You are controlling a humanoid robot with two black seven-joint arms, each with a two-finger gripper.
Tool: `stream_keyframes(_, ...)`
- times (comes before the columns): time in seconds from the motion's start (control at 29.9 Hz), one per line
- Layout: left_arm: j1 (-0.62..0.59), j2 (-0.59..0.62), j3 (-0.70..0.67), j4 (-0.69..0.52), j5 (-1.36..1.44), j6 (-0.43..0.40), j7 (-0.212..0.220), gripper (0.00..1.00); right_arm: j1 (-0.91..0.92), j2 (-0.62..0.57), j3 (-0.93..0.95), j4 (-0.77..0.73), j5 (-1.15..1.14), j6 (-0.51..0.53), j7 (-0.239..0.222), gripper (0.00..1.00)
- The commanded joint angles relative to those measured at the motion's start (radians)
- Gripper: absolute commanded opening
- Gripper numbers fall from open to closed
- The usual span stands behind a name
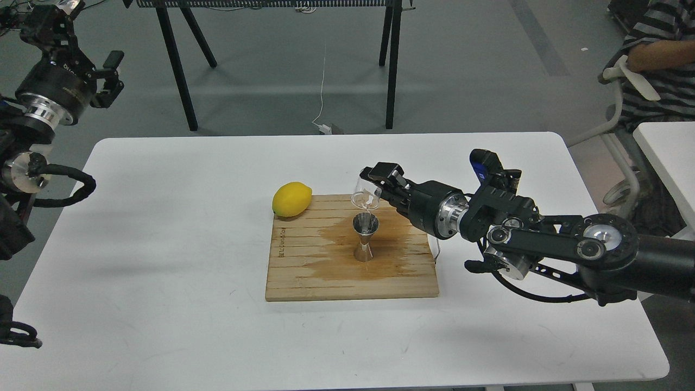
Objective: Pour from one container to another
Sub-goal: 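Tilt the glass cup with the right gripper to pour into the jigger, then turn the glass cup upright and carry it back with the right gripper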
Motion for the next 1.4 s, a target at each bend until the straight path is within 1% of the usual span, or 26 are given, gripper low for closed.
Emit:
stream_keyframes(0.0, -0.001, 0.0, 0.0, 0.0, 0.0, 0.0, -0.001, 0.99, 0.003, 0.0, -0.001, -0.001, 0.0, 0.0, 0.001, 0.26)
stream_keyframes(1.14, -0.011, 0.002, 0.0, 0.0, 0.0, 0.0, 0.003, 0.99, 0.004, 0.002, -0.009, -0.012, 0.01, 0.001, 0.001, 0.27)
stream_keyframes(1.27, -0.018, 0.002, 0.002, 0.0, 0.0, 0.0, 0.003, 0.99, -0.015, 0.003, 0.016, -0.025, 0.018, -0.003, 0.001, 0.26)
stream_keyframes(1.37, -0.02, 0.002, 0.002, 0.0, 0.0, 0.0, 0.005, 0.99, -0.038, 0.005, 0.068, -0.025, 0.027, -0.005, -0.001, 0.26)
